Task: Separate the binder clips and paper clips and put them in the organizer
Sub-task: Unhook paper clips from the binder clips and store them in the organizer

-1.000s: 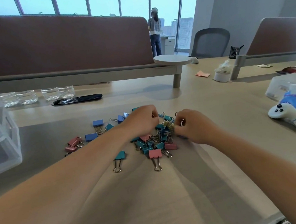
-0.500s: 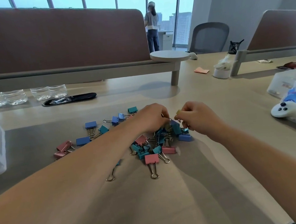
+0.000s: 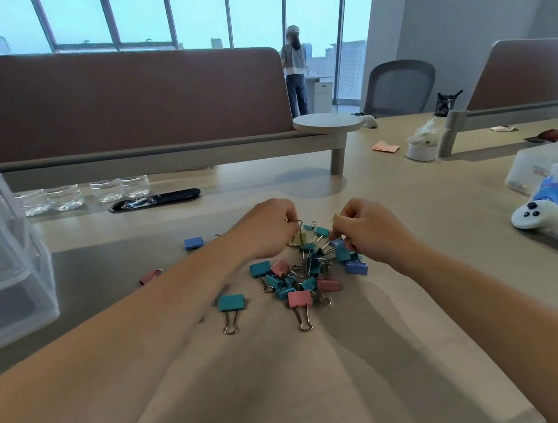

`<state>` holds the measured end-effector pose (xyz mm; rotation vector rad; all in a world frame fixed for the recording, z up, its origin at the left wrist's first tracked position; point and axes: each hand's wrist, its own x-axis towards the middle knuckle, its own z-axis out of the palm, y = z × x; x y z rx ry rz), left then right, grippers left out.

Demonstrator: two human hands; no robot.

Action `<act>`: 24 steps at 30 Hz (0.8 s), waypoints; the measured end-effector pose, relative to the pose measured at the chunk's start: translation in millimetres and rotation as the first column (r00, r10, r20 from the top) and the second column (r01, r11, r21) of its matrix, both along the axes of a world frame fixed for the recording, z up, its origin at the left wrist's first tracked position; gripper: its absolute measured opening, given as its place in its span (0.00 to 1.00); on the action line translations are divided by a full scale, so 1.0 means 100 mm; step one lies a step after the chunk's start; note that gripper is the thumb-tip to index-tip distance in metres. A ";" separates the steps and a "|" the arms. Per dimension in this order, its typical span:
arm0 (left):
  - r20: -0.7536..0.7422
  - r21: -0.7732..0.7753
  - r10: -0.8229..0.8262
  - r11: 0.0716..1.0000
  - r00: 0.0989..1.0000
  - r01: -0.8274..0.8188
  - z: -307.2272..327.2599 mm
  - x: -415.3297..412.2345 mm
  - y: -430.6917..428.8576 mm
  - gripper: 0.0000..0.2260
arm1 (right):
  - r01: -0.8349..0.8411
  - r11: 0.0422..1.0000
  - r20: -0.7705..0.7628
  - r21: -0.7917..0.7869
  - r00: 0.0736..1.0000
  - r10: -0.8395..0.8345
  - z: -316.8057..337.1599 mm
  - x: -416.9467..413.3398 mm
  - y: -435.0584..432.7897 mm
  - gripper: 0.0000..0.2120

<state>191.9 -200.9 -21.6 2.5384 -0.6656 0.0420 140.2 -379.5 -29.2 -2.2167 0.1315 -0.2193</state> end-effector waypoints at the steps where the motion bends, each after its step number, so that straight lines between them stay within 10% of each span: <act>1: 0.010 -0.004 0.005 1.000 1.000 -0.005 0.05 -0.06 0.08 0.03 | -0.009 1.000 0.004 -0.012 1.000 0.009 0.04 -0.03 0.06 0.06; 24: 0.031 -0.262 0.417 0.880 0.908 -0.396 1.06 -1.45 2.58 0.05 | -0.572 0.820 0.065 -0.001 0.819 0.571 1.07 -0.56 2.86 0.10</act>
